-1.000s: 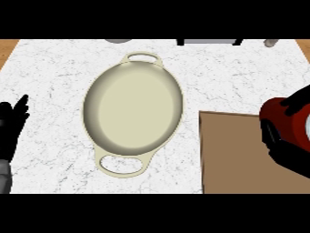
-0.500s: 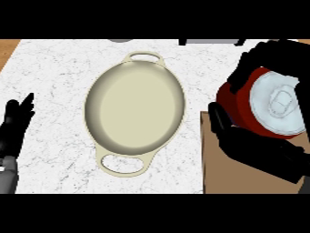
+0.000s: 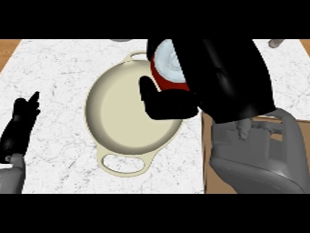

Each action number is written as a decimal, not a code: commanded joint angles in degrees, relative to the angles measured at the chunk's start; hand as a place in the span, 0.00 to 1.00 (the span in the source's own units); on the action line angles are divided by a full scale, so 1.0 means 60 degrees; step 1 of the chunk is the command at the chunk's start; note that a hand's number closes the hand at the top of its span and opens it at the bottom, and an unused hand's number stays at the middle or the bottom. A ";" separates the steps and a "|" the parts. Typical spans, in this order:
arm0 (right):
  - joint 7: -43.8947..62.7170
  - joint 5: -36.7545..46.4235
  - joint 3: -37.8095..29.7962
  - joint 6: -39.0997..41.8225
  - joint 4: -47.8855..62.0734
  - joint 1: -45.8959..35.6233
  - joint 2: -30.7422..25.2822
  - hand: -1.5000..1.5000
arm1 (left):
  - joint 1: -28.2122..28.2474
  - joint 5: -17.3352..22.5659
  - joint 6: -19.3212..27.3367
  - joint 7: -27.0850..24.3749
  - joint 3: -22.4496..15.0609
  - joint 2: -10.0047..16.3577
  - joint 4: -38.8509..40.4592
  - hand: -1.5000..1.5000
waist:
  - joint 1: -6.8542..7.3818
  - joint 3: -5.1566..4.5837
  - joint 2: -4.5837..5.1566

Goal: Pick the can from the tray and place it in the pot

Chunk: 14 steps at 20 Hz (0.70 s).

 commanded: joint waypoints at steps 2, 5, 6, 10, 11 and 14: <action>-0.0416 -0.0262 0.0138 -0.0769 0.2455 -0.0697 0.0123 1.00 | 0.0022 0.0163 -0.0399 0.0160 0.0215 0.0385 -0.0208 0.50 | 0.0069 0.0006 0.0019; 0.0357 -0.1114 0.1393 -0.1382 0.3069 -0.0925 0.0126 1.00 | 0.0068 -0.0058 -0.0046 -0.0017 -0.0112 -0.0159 -0.0130 0.50 | 0.0085 0.0004 0.0004; -0.0541 -0.1044 0.0983 -0.1863 0.3162 0.0032 0.0127 1.00 | -0.0389 0.0237 -0.0329 0.0318 0.0273 0.0233 0.0020 0.50 | 0.0009 0.0010 0.0023; 0.0395 -0.2345 0.2021 -0.3473 0.4840 -0.0597 0.0128 0.00 | -0.0353 -0.0191 -0.0003 0.0180 -0.0076 -0.0081 0.0141 0.50 | 0.0201 0.0002 0.0048; 0.0566 -0.2765 0.1924 -0.3599 0.4656 -0.0765 0.0128 0.00 | -0.0134 0.0141 -0.0505 0.0346 0.0013 0.0162 -0.0293 0.50 | 0.0157 0.0008 0.0011; -0.0855 -0.3010 0.1928 -0.4641 0.5202 -0.0302 0.0128 0.00 | 0.0247 0.0063 -0.0263 -0.0040 0.0078 -0.0003 -0.0314 0.50 | 0.0106 0.0010 0.0022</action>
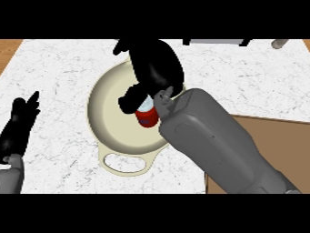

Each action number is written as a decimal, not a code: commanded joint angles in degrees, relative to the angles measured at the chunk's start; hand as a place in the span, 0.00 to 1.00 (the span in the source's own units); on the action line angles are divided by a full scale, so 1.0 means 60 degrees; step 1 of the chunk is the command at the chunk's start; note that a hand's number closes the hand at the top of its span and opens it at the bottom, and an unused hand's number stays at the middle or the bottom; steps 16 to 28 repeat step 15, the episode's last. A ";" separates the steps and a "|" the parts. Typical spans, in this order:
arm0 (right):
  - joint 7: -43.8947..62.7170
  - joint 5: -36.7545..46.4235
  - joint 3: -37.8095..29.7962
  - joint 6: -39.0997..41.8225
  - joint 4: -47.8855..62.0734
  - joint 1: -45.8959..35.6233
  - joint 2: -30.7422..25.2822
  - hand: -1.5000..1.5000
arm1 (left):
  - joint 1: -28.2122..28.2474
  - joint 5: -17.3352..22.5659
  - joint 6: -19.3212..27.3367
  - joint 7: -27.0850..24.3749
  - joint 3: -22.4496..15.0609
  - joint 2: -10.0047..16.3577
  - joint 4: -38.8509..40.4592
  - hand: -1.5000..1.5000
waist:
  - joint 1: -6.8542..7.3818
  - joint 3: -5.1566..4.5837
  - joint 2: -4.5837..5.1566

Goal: Pick the can from the tray and place it in the pot

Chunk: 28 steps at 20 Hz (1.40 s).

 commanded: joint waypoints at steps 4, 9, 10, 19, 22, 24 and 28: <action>-0.1281 -0.1644 -0.0098 -0.3056 0.0802 0.0147 0.0004 0.00 | 0.0054 -0.0180 0.0084 -0.0032 -0.0177 -0.0164 -0.0084 0.50 | 0.0079 0.0006 0.0024; -0.2276 -0.1993 -0.0733 -0.4948 0.0542 0.0732 0.0004 0.00 | 0.0127 0.0045 -0.0114 0.0160 0.0160 0.0161 -0.0327 0.50 | -0.0042 0.0016 -0.0013; -0.2022 -0.1837 -0.1219 -0.4855 0.0411 0.0335 0.0004 0.00 | -0.0278 -0.0041 -0.0041 0.0266 0.0188 0.0147 0.0215 0.50 | -0.0219 0.0010 -0.0013; -0.3105 -0.2310 -0.2398 -0.4943 0.0245 0.1163 -0.0584 0.00 | 0.0092 0.0151 -0.0247 -0.0270 0.0350 0.0230 0.0126 0.50 | -0.0242 0.0008 -0.0012; -0.3105 -0.2310 -0.2398 -0.4943 0.0245 0.1163 -0.0584 0.00 | 0.0092 0.0151 -0.0247 -0.0270 0.0350 0.0230 0.0126 0.50 | -0.0242 0.0008 -0.0012; -0.3105 -0.2310 -0.2398 -0.4943 0.0245 0.1163 -0.0584 0.00 | 0.0092 0.0151 -0.0247 -0.0270 0.0350 0.0230 0.0126 0.50 | -0.0242 0.0008 -0.0012; -0.3105 -0.2310 -0.2398 -0.4943 0.0245 0.1163 -0.0584 0.00 | 0.0092 0.0151 -0.0247 -0.0270 0.0350 0.0230 0.0126 0.50 | -0.0242 0.0008 -0.0012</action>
